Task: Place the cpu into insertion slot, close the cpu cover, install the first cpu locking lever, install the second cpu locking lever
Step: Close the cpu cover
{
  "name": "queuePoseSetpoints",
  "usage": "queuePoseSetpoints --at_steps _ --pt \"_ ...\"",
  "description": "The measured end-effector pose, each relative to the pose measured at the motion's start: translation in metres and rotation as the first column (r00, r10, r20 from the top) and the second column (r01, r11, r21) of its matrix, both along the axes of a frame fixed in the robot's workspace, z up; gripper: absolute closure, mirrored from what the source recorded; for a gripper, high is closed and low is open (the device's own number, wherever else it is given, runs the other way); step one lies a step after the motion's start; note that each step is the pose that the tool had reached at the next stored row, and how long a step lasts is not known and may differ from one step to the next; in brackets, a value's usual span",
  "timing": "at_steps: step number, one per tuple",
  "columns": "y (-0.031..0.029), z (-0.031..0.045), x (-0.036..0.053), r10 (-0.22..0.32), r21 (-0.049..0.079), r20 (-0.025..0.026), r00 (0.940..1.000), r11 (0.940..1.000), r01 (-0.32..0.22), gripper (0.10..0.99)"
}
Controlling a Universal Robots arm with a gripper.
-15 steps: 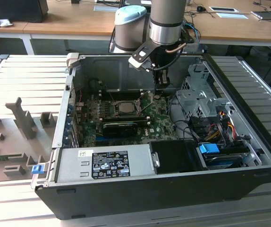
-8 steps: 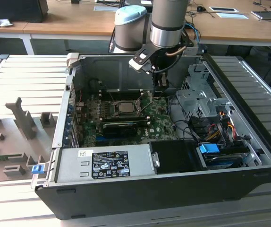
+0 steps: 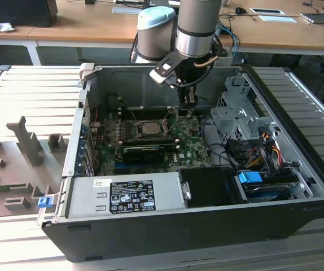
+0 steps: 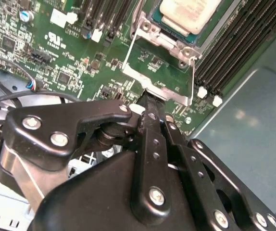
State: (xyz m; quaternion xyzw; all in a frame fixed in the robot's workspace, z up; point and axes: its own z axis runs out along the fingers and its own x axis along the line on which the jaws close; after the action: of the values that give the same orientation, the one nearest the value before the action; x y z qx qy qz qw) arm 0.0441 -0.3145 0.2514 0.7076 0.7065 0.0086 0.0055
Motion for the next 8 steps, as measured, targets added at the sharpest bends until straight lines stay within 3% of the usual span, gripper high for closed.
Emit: queuePoseSetpoints --at_steps 8 --pt "0.0 0.0 -0.0045 0.0 0.0 0.0 1.0 1.0 0.0 0.98"
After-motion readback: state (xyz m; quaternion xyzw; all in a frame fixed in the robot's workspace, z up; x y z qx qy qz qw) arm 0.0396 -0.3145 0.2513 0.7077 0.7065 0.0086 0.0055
